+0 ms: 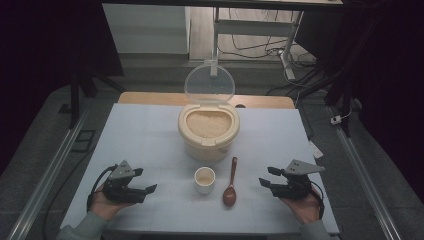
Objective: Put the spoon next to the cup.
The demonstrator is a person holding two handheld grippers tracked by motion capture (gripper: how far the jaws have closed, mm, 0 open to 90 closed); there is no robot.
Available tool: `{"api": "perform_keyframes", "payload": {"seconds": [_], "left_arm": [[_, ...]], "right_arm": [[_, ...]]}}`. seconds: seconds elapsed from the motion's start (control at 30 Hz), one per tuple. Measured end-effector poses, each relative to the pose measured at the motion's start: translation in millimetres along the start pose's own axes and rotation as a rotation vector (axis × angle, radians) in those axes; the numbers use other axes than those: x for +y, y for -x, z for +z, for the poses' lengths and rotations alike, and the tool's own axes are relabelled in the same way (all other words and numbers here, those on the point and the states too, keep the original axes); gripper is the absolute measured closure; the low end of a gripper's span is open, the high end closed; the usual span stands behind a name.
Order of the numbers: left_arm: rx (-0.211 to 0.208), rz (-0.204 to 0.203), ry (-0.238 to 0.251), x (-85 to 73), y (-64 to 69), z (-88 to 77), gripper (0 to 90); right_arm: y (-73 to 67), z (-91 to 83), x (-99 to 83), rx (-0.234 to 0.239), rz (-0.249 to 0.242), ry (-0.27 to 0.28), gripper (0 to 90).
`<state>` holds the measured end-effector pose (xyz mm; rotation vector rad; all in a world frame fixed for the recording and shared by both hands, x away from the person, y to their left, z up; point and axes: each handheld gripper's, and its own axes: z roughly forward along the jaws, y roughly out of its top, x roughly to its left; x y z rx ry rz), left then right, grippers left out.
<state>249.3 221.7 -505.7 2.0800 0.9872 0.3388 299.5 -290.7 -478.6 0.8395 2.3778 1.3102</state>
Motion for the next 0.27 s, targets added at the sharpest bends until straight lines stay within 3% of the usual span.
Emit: {"api": "perform_keyframes", "payload": {"seconds": [0.13,0.27], "left_arm": [[-0.001,0.003,0.002,0.0,0.0,-0.1,20.7],[-0.001,0.007,0.006,0.0,-0.2,-0.5,20.5]], "right_arm": [[2.0,-4.0,-5.3,0.0,0.008,0.006,43.6],[0.5,-3.8,-5.5,-0.02,-0.017,-0.016,42.8]]}}
